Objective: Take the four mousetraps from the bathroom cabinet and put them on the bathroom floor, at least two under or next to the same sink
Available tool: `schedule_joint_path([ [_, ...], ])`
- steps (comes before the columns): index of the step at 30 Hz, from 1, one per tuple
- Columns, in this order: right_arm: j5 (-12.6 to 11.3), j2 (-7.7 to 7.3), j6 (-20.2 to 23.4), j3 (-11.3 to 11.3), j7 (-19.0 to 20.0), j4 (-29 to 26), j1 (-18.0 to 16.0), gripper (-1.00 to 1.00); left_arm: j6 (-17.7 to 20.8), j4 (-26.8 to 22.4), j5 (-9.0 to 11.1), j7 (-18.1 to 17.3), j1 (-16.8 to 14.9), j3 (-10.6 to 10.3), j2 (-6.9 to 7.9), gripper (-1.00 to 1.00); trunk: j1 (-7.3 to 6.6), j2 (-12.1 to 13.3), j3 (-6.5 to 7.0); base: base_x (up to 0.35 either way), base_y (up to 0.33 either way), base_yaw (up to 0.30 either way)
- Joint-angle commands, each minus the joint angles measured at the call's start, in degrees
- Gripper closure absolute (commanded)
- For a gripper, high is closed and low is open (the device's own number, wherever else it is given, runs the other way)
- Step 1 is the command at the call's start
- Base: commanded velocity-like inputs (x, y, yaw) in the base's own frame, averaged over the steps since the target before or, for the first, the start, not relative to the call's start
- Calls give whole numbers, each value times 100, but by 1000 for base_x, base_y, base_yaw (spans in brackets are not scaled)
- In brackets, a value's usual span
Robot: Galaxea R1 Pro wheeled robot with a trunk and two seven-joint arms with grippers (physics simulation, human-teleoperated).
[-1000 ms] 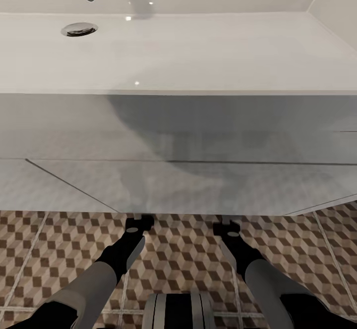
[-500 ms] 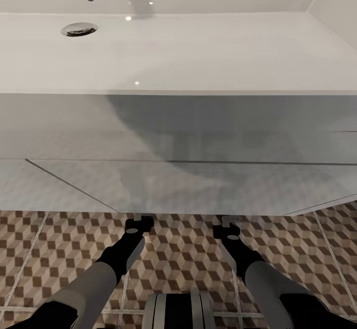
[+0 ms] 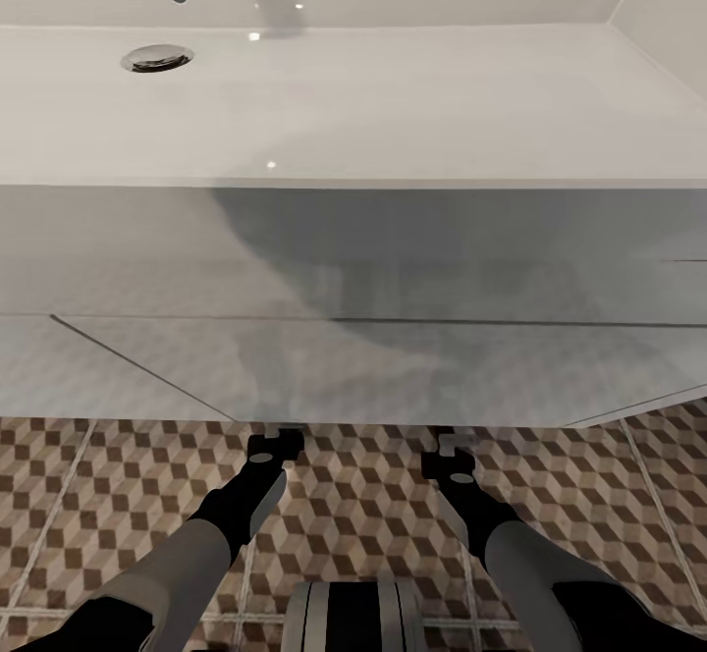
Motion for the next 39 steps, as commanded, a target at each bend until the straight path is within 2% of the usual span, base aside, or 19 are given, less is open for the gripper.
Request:
schedule_joint_path([
  [1, 38, 3, -14, -14, -20, 7, -4, 100, 31, -5, 53, 60, -1, -51, 6, 100, -1, -1, -3, 0, 0, 0],
  [23, 36, 43, -119, -17, -20, 1, -5, 100, 24, 98, 56, 60, -1, -46, 69, 100, -1, -1, -3, 0, 0, 0],
  [39, 33, 40, -129, -17, -20, 0, -5, 100, 39, 117, 54, 58, -1, -48, 62, 100, -1, -1, -3, 0, 0, 0],
])
